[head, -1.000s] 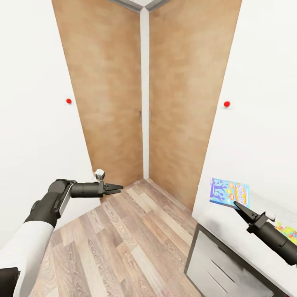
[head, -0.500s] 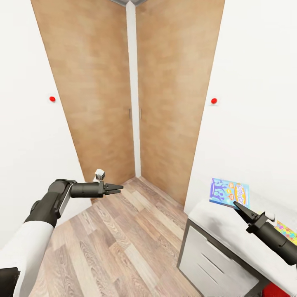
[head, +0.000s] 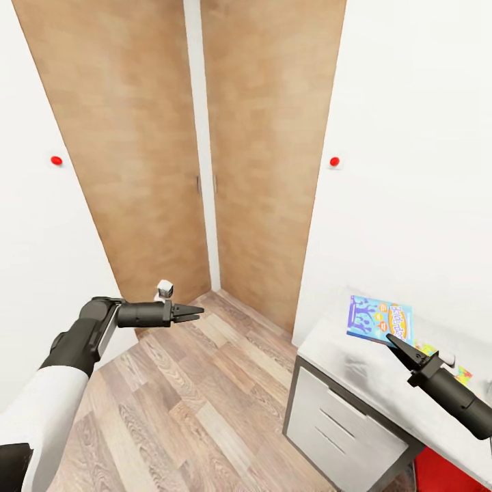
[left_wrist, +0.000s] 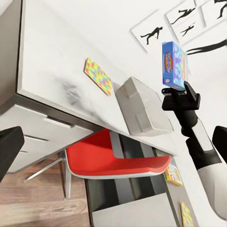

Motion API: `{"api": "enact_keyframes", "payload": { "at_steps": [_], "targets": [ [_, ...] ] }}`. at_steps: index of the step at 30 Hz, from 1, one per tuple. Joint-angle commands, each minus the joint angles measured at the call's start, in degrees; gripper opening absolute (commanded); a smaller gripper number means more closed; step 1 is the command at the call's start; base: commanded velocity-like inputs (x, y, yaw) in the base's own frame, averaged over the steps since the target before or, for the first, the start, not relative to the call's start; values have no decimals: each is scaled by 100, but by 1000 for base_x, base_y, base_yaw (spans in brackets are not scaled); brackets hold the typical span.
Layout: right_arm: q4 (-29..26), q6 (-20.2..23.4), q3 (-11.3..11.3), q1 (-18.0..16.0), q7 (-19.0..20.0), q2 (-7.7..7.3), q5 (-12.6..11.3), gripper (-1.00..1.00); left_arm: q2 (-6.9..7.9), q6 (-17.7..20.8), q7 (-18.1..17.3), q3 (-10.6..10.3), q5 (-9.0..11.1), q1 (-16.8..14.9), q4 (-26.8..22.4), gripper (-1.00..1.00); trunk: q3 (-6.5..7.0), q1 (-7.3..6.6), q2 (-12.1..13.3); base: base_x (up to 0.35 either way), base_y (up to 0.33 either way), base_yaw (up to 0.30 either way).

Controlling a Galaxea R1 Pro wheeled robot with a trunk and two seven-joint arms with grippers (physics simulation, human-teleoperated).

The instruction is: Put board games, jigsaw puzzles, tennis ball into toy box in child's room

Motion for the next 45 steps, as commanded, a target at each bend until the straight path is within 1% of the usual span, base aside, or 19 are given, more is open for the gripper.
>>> {"api": "enact_keyframes", "payload": {
  "at_steps": [1, 45],
  "targets": [
    [-2, 18, -6, -8, 32, 1, 20, -100, 2, 60, -27, 2, -7, -4, -2, 100, -20, 3, -13, 0, 0, -178],
    [2, 18, -6, -8, 14, 1, 25, -100, 2, 60, -18, 2, -2, -4, -2, 100, -336, 3, -13, 0, 0, -182]
  ]
}}
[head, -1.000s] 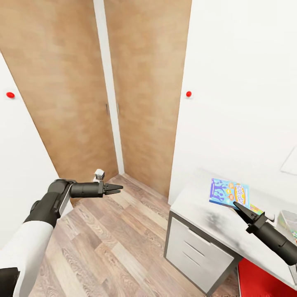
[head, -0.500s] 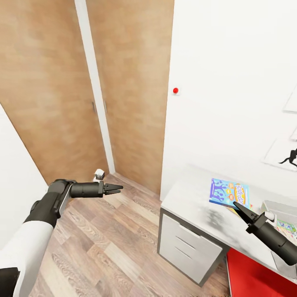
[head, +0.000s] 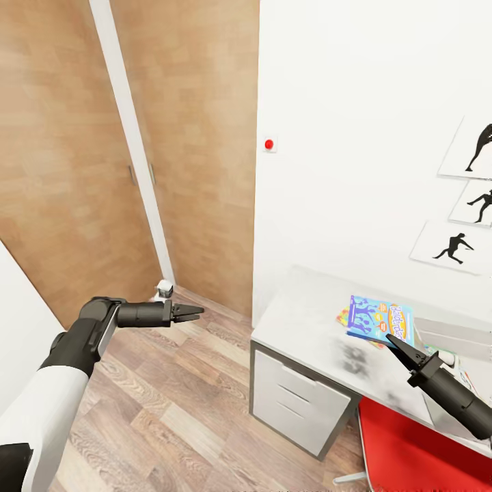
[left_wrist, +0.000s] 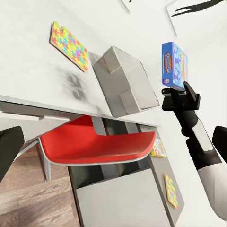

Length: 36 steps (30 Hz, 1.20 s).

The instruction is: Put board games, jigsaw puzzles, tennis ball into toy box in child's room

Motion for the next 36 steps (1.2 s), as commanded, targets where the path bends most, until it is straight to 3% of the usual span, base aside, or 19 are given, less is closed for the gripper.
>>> {"api": "enact_keyframes", "payload": {
  "at_steps": [1, 33, 35, 36],
  "targets": [
    [0, 18, -6, -8, 32, 1, 19, -100, 1, 60, -26, 2, -9, -4, -2, 100, -19, 3, -13, 0, 0, -182],
    [0, 18, -10, -8, 32, 1, 19, -100, -1, 60, -34, 2, -4, -4, -2, 100, -251, 3, -13, 0, -6, -174],
    [0, 18, -24, -8, 32, 1, 19, -100, 22, 67, -193, 2, 32, 5, -101, 100, -266, 3, -13, 0, -83, -165],
    [0, 18, -55, -8, 34, 1, 19, -100, 40, 74, -468, 1, 61, 30, -313, 100, -273, 3, -13, 0, -81, -164]
  ]
}}
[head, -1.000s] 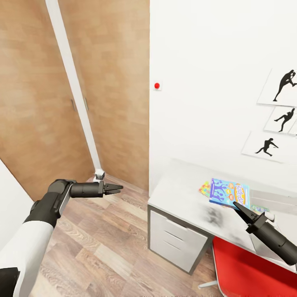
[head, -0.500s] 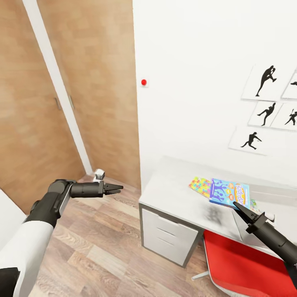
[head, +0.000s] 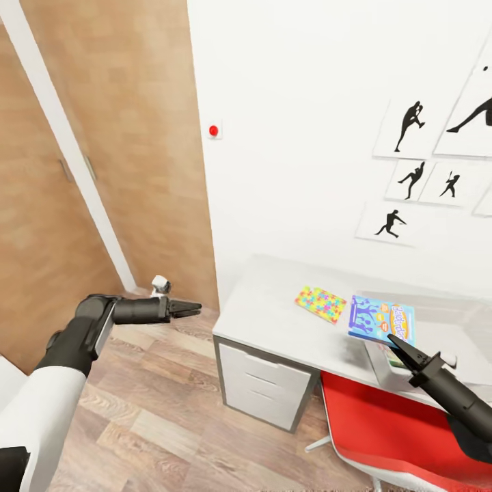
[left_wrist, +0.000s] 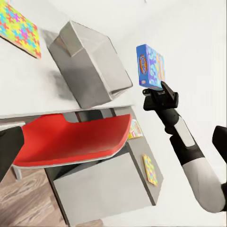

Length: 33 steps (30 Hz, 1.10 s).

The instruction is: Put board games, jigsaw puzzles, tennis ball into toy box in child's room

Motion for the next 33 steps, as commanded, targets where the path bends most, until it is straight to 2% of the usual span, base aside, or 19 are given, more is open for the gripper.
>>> {"api": "enact_keyframes", "payload": {
  "at_steps": [1, 3, 5, 7, 9, 12, 15, 21, 33],
  "targets": [
    [1, 24, -51, -7, 35, -2, 8, -100, 27, 76, -204, 0, 17, 57, -279, 100, -20, 4, -12, 0, -56, -163],
    [1, 24, -154, -7, 42, -3, 8, -100, 85, 132, -204, 6, 76, 269, -903, 100, -34, 4, -12, 0, -30, -161],
    [-1, 24, -214, -7, 57, -6, 8, -100, 116, 209, -204, -8, 257, 436, -1475, 100, -50, 4, -12, 0, -12, -159],
    [-5, 24, -259, -7, 66, -7, 10, -100, 94, 240, -204, -41, 529, 521, -1812, 100, -65, 4, -12, 0, -5, -155],
    [-7, 24, -277, -7, 71, -6, 14, -100, 35, 249, -204, -177, 684, 555, -1950, 100, -80, 4, -12, 0, -2, -152],
    [-13, 24, -284, -7, 71, -6, 18, -100, -109, 222, -204, -508, 748, 573, -1994, 100, -102, 4, -12, 0, -30, -149],
    [-16, 24, -285, -7, 68, -5, 20, -100, -162, 211, -204, -643, 755, 578, -1992, 100, -125, 4, -12, 0, -180, -144],
    [-9, 24, -291, -7, 66, -8, 22, -100, -183, 206, -204, -697, 763, 579, -1981, 100, -162, 4, -12, 0, -208, -86],
    [185, 18, -334, -7, 31, -14, 42, -100, -185, 206, -204, -691, 765, 579, -1970, 100, -168, 4, -12, 60, -13, -4]
  ]
}}
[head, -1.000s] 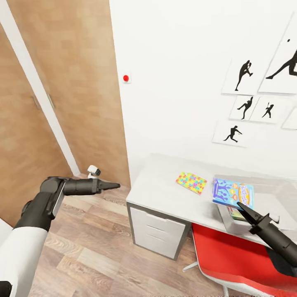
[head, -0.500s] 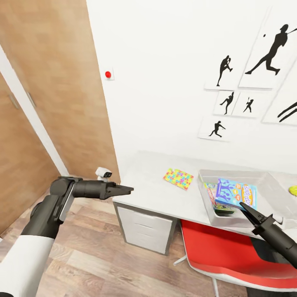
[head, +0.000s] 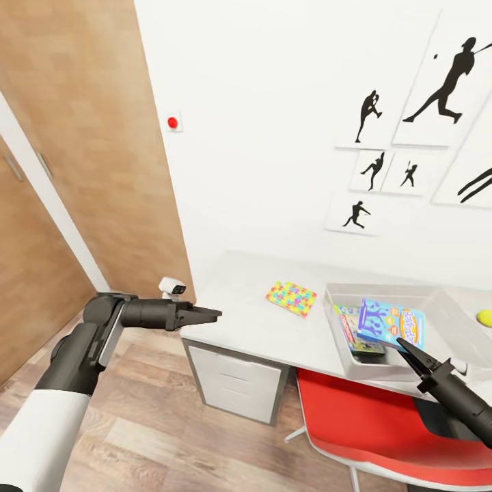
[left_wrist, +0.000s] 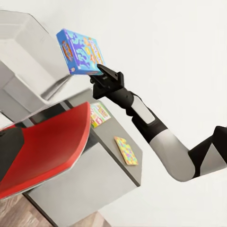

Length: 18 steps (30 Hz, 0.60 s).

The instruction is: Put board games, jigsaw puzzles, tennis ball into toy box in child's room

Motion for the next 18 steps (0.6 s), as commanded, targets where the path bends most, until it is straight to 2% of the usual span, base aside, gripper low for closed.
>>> {"api": "enact_keyframes", "payload": {
  "at_steps": [1, 9, 18],
  "targets": [
    [19, 22, -9, -7, 33, -7, 6, -100, 5, 61, -18, -10, 5, -5, 0, 100, -11, 6, -11, 242, -10, 0],
    [52, 28, -301, -7, 42, 3, -14, -100, 6, 61, -18, -9, 5, -5, -1, 100, -11, 6, -11, 180, -115, 0],
    [54, 28, -366, -7, 49, -7, -22, -100, 5, 61, -18, -13, 4, -5, -3, 100, -11, 6, -11, 94, -166, 0]
  ]
}}
